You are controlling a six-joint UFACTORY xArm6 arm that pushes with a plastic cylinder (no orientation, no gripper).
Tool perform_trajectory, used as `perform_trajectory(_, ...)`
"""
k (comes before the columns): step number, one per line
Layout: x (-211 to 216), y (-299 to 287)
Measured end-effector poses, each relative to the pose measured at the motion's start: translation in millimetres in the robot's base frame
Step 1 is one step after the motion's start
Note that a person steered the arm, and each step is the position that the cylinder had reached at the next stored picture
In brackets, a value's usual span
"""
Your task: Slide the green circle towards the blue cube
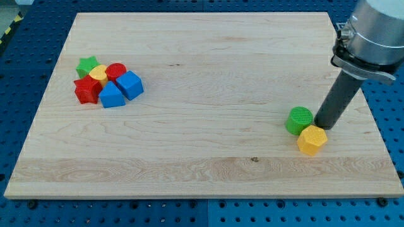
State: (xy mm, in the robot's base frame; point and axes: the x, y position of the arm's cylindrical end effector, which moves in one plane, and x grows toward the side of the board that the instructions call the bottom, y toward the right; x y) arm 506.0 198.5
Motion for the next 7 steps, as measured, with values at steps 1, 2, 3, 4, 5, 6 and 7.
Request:
perform_trajectory(1,3,-21)
perform_trajectory(2,4,-57)
perform_trajectory(3,13,-94)
perform_trajectory(4,14,-131)
perform_trajectory(5,12,-163)
perform_trajectory(6,7,-189)
perform_trajectory(7,-6,-205)
